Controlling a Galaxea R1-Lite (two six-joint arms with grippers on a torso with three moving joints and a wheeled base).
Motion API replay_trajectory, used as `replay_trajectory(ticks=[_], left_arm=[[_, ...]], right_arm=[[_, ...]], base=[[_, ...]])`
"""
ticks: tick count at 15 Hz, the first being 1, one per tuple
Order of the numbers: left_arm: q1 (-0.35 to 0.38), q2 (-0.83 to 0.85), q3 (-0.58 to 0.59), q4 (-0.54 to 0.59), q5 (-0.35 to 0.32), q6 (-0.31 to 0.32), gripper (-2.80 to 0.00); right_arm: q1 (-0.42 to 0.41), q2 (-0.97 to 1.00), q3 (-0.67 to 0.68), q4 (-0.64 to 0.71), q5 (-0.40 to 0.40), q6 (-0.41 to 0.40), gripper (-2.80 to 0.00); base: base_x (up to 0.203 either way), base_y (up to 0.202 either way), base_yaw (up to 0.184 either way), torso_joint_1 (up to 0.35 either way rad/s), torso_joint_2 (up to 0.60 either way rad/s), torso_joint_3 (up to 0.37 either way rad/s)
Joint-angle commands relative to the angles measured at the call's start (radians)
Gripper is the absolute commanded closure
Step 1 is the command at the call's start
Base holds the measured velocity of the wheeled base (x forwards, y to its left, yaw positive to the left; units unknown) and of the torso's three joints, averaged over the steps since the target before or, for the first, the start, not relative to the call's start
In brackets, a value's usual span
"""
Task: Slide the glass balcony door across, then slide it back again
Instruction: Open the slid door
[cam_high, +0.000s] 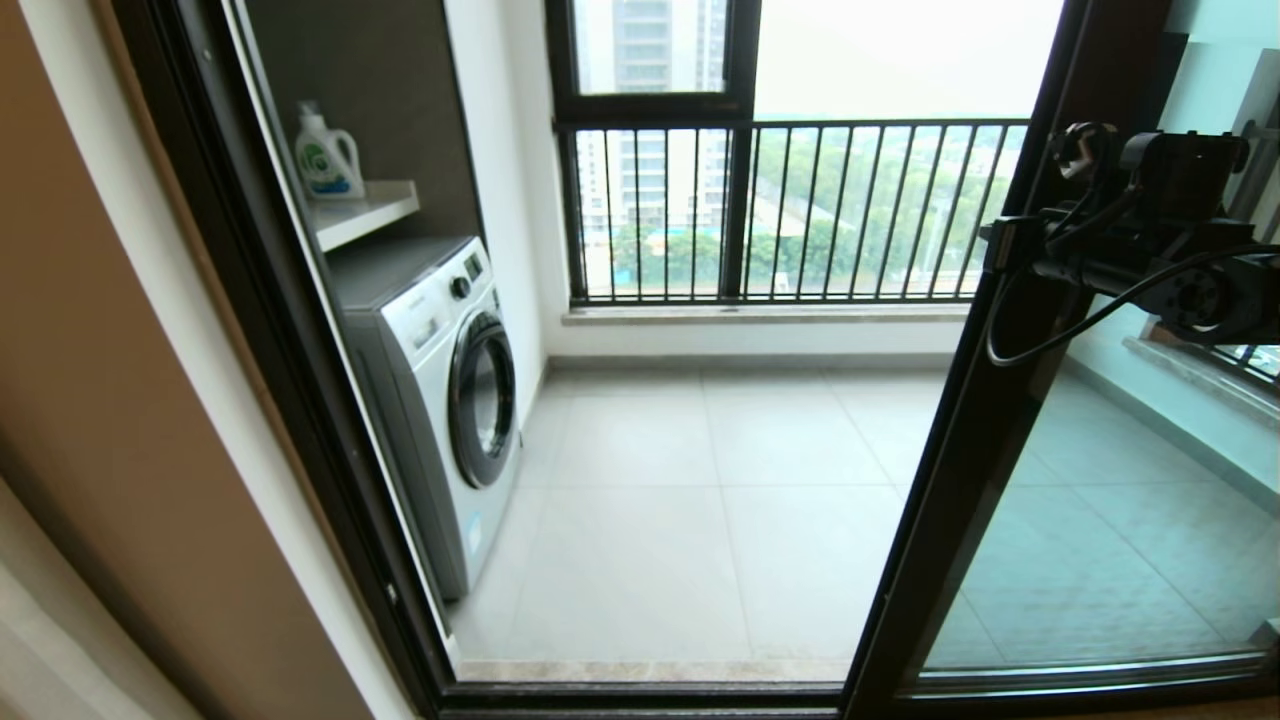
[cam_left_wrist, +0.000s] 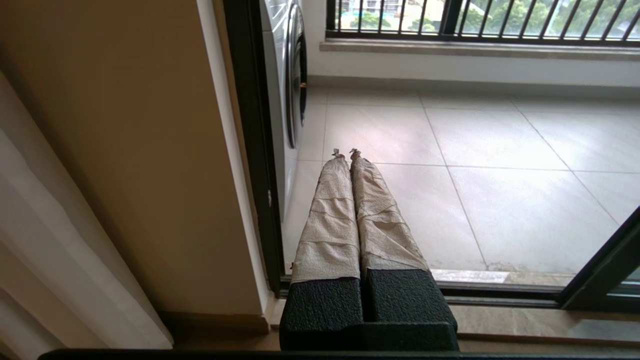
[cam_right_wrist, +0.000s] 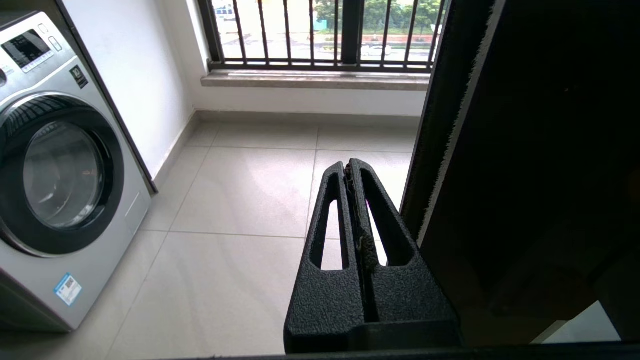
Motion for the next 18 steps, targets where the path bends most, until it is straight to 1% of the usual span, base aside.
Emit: replay_trajectory(ticks=[1,10,13,15,17,18], left_arm=[[0.0,0.002,0.0,0.0,0.0,0.0,0.0],[0.0,0.002,0.0,0.0,0.0,0.0,0.0],[0.0,0.002,0.0,0.0,0.0,0.0,0.0],[0.0,0.002,0.0,0.0,0.0,0.0,0.0],[0.0,0.002,0.0,0.0,0.0,0.0,0.0],[0.0,0.002,0.0,0.0,0.0,0.0,0.0]], right_arm=[[0.0,-0.004,0.0,-0.002,0.008,0.001,0.0],[-0.02,-0.004,-0.015,0.0,0.008,0.001,0.0],[-0.055,0.018,-0.048,0.002,0.021,0.001,0.0],[-0.088,0.032,-0.082,0.036,0.031,0.001,0.0],[-0.121,0.034,-0.09,0.065,0.068,0.001,0.0],[-0.131,0.043,-0.092,0.065,0.07,0.001,0.0]], base=[[0.0,0.0,0.0,0.0,0.0,0.0],[0.0,0.0,0.0,0.0,0.0,0.0],[0.0,0.0,0.0,0.0,0.0,0.0],[0.0,0.0,0.0,0.0,0.0,0.0],[0.0,0.0,0.0,0.0,0.0,0.0],[0.0,0.0,0.0,0.0,0.0,0.0]])
